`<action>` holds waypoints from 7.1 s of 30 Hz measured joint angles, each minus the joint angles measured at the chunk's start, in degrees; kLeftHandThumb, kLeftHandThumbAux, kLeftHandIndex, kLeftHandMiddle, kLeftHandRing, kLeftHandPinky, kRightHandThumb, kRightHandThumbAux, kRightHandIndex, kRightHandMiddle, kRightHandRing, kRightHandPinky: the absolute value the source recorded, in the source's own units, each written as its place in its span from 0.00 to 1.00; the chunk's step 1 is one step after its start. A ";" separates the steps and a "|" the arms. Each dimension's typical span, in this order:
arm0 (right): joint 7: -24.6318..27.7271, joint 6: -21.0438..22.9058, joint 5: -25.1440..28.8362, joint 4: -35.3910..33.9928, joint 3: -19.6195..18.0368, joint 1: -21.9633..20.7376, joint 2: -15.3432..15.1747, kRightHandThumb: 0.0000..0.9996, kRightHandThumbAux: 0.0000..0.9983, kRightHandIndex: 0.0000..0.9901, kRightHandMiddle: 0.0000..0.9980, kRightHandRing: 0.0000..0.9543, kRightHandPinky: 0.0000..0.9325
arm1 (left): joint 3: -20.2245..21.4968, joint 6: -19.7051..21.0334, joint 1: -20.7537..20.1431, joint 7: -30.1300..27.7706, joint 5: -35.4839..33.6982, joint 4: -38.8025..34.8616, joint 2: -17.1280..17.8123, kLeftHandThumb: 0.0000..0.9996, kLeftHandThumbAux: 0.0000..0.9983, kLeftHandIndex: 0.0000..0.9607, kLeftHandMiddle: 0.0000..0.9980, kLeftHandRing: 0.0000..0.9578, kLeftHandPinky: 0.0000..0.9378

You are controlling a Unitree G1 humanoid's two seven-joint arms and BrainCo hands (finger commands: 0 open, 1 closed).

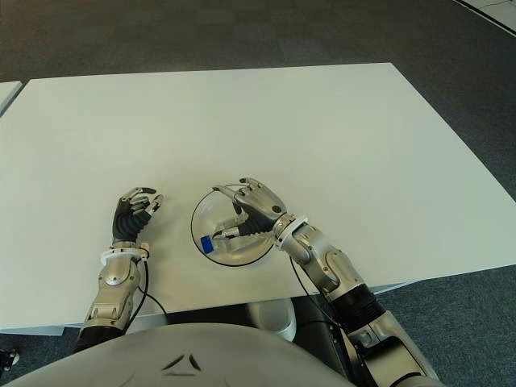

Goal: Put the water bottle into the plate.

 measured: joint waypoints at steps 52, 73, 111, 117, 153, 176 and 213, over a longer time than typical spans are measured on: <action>-52.64 -18.18 -9.41 17.74 -0.19 -6.43 4.98 0.12 0.26 0.00 0.00 0.00 0.00 | 0.02 -0.61 0.06 0.00 -0.02 0.32 0.11 0.70 0.72 0.45 0.82 0.86 0.86; -48.43 -22.33 20.57 23.80 -15.16 -0.96 15.32 0.14 0.75 0.00 0.00 0.00 0.01 | -0.02 -1.03 0.02 -0.01 -0.02 0.50 0.15 0.70 0.72 0.45 0.82 0.86 0.87; 6.78 6.48 62.75 15.04 -30.09 4.57 18.12 0.24 0.99 0.29 0.33 0.35 0.43 | 0.20 -1.12 -0.26 -0.01 -0.01 0.97 0.19 0.70 0.72 0.45 0.82 0.87 0.89; 7.19 6.50 61.16 17.06 -30.54 4.47 18.64 0.20 1.00 0.35 0.39 0.41 0.46 | 0.20 -1.10 -0.27 -0.01 -0.02 0.88 0.18 0.70 0.72 0.45 0.82 0.86 0.87; 12.98 14.16 55.99 15.31 -29.58 4.47 17.17 0.11 1.00 0.41 0.41 0.47 0.52 | 0.25 -0.50 -0.21 -0.01 -0.05 0.57 0.23 0.70 0.72 0.45 0.82 0.86 0.88; 14.55 14.30 54.93 14.27 -28.95 5.54 17.40 0.08 1.00 0.41 0.41 0.46 0.51 | 0.25 -0.37 -0.12 -0.01 -0.09 0.43 0.26 0.70 0.72 0.45 0.81 0.85 0.87; -5.23 -13.05 43.43 33.56 -29.91 0.73 23.75 0.71 0.73 0.44 0.69 0.72 0.74 | 0.21 -1.76 -0.05 -2.32 -0.61 0.81 1.50 0.70 0.72 0.45 0.82 0.86 0.88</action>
